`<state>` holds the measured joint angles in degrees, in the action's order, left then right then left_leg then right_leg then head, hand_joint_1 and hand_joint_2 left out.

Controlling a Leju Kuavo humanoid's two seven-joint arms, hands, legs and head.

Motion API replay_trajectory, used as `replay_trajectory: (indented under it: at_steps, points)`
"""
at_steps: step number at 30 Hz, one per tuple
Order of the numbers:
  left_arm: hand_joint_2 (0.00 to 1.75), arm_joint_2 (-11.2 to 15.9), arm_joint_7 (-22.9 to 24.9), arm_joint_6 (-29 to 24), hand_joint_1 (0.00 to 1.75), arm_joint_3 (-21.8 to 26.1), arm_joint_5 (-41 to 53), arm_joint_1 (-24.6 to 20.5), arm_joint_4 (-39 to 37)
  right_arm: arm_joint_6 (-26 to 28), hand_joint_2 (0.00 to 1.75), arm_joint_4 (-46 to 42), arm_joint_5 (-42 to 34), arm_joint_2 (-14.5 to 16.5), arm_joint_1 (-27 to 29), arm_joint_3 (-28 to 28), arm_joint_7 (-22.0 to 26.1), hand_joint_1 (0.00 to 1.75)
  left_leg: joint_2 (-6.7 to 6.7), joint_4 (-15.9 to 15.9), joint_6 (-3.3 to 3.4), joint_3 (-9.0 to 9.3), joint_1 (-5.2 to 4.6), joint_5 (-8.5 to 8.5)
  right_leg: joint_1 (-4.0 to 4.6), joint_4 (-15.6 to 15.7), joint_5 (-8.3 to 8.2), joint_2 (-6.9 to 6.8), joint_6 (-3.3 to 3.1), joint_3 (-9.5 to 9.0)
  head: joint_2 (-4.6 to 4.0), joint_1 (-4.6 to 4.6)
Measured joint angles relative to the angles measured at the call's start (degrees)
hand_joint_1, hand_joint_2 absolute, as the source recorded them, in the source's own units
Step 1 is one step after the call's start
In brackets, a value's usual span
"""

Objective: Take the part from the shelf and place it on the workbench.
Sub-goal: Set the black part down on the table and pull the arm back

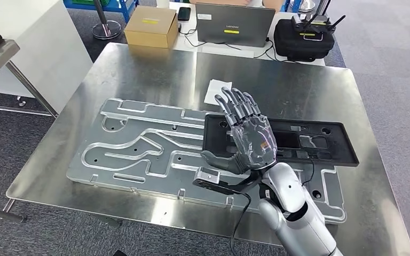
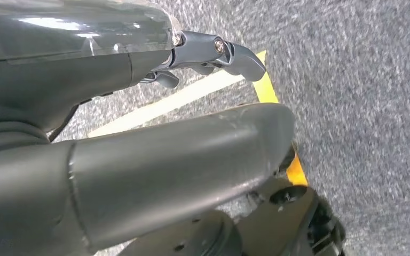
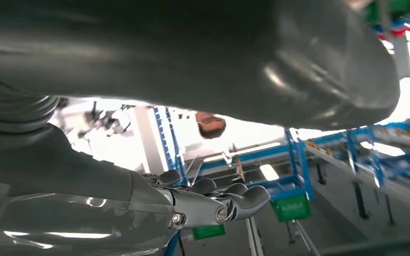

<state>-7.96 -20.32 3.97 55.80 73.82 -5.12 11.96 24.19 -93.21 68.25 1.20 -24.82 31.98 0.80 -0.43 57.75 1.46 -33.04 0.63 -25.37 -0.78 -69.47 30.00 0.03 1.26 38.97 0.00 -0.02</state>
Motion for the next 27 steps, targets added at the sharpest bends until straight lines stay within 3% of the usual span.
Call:
replay_trajectory:
  at_steps: [2,3,7,9,11,13,14,17,19,21,23,25,27]
  points:
    - [0.00,-0.01,-0.34,-0.07,0.00,0.36,-0.55,0.21,0.00,0.63,0.00,-3.73,-3.29,-0.45,0.98,0.75,0.50,0.00,-0.09,0.23,-0.41,0.21,-0.13,-0.35,0.21,7.62,-3.25,0.01,-0.54,-3.52,0.00,-0.01]
    - [0.00,-0.02,-0.53,-0.11,0.00,0.61,-0.87,0.32,0.00,1.50,0.00,-5.50,-4.78,-0.69,1.72,0.94,1.05,0.00,-0.12,0.35,-0.70,0.23,-0.21,-0.42,0.38,9.89,-3.92,0.03,-0.80,-4.57,0.00,-0.02]
    - [0.00,0.01,-1.10,-0.10,0.00,1.97,-2.65,0.84,0.00,9.91,0.00,-12.52,-9.52,-1.32,7.05,1.11,5.15,0.00,-0.15,0.69,-1.78,0.10,-0.23,-0.88,0.47,11.36,-4.31,0.01,-1.80,-5.06,0.00,-0.02]
    - [0.00,0.03,-1.33,-0.02,0.00,2.80,-3.61,0.96,0.00,13.76,0.00,-16.32,-12.45,-1.28,11.03,1.08,8.96,0.00,-0.04,4.28,-2.20,-1.12,-0.17,-4.04,0.19,11.85,-4.66,-0.26,-2.36,-5.12,0.00,-0.35]
    - [0.00,0.02,-1.43,0.00,0.00,3.74,-4.37,1.12,0.00,15.42,0.00,-20.17,-16.38,-0.79,16.85,0.90,14.21,0.00,0.08,11.44,-2.59,-3.53,0.03,-8.53,0.31,11.83,-4.79,-0.67,-2.58,-4.94,0.00,-0.68]
    - [0.00,0.01,-1.46,-0.09,0.00,4.67,-5.14,1.43,0.00,15.64,0.00,-23.10,-21.13,-0.21,22.90,0.65,19.18,0.00,0.09,15.68,-2.84,-4.41,0.12,-10.25,0.42,11.56,-4.89,-0.94,-2.68,-4.51,0.00,-0.74]
    - [0.00,0.01,-1.48,-0.18,0.00,5.14,-5.45,1.58,0.00,15.70,0.00,-24.15,-23.68,-0.02,25.52,0.41,20.99,0.00,0.10,14.65,-2.86,-3.33,0.13,-9.53,0.43,11.30,-4.95,-0.94,-2.69,-4.22,0.00,-0.75]
    - [0.00,-0.01,-1.55,-0.43,0.00,6.18,-6.14,1.67,0.00,15.85,0.00,-26.42,-28.97,0.49,31.07,-0.90,23.51,0.00,0.02,3.68,-2.61,3.27,0.09,-5.69,0.46,10.34,-5.24,-0.69,-2.31,-3.36,0.00,-0.77]
    - [0.00,-0.06,-1.63,-0.58,0.00,6.77,-6.57,1.59,0.00,15.84,0.87,-27.36,-31.80,0.83,33.77,-1.88,24.55,0.00,-0.06,0.43,-2.04,4.78,-0.15,-4.99,0.58,10.13,-5.66,-0.48,-1.66,-3.10,0.00,-0.72]
    - [0.00,-0.14,-1.69,-0.74,0.00,7.54,-7.19,1.66,0.00,15.75,1.75,-28.32,-36.95,0.95,37.26,-2.99,26.44,0.00,-0.04,0.36,-1.17,4.41,-0.34,-4.22,0.56,10.35,-6.30,-0.34,-0.77,-3.11,0.00,-0.66]
    - [0.00,-0.33,-1.69,-0.88,0.00,8.39,-7.76,1.76,0.00,15.60,1.75,-29.31,-43.12,0.97,41.26,-4.46,29.13,0.00,0.19,-0.03,-0.15,3.82,-0.23,-3.11,0.36,9.49,-4.93,-0.13,0.01,-2.65,0.00,-0.56]
    - [0.00,-0.49,-1.71,-0.96,0.00,9.11,-8.13,1.80,0.00,15.16,1.75,-29.86,-47.47,0.99,44.67,-6.41,31.76,0.00,0.45,-0.23,0.62,2.69,-0.11,-1.92,0.13,4.80,0.25,0.03,0.50,-1.10,0.00,-0.30]
    - [0.00,-0.51,-1.73,-1.00,0.00,9.69,-8.32,1.83,0.00,14.43,1.75,-30.15,-49.46,1.08,47.07,-8.46,33.55,0.00,0.63,-0.12,0.80,1.13,-0.19,-0.81,0.04,-2.18,5.24,0.01,0.83,0.45,0.00,-0.12]
